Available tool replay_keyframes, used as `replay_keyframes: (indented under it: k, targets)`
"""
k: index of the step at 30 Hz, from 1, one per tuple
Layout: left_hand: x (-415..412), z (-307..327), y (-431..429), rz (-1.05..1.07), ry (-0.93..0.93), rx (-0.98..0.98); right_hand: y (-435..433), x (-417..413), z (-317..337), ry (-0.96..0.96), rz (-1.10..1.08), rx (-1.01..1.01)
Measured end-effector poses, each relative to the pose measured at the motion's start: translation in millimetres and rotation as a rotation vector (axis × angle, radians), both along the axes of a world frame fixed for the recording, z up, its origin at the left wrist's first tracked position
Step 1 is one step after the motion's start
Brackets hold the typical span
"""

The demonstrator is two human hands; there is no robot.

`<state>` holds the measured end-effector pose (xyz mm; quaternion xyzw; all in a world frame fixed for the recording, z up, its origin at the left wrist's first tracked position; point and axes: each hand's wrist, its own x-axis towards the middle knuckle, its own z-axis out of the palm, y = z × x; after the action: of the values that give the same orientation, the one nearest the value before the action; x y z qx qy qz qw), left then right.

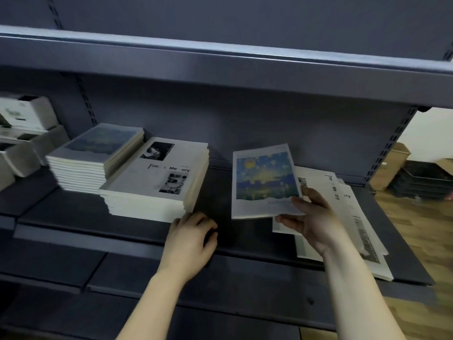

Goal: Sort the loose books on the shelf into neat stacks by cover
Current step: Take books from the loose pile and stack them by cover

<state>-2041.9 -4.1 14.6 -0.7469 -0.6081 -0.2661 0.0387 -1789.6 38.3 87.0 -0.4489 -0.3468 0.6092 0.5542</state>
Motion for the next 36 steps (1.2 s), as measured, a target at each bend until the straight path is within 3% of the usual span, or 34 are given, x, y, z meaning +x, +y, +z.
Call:
replay_keyframes:
  k: [9, 19, 30, 32, 36]
  targets:
    - [-97.2, -13.2, -8.4, -0.007, -0.047, -0.062, 3.6, -110.8, 22.0, 0.068, 0.076, 0.064]
    - [-209.7, -16.2, 6.4, -0.031, -0.045, -0.077, 12.4, -248.9, 28.3, -0.007, 0.092, 0.093]
    - [-286.0, -19.1, 18.4, -0.096, -0.057, -0.058, 19.5, -335.5, 26.2, 0.009, 0.054, 0.048]
    - [-294.2, -20.3, 20.8, -0.101, -0.054, -0.055, 21.7, -344.8, 24.3, -0.177, 0.051, 0.059]
    - [-300.0, -21.8, 23.8, -0.111, -0.036, -0.032, 28.3, -352.0, 20.4, -0.835, 0.025, 0.181]
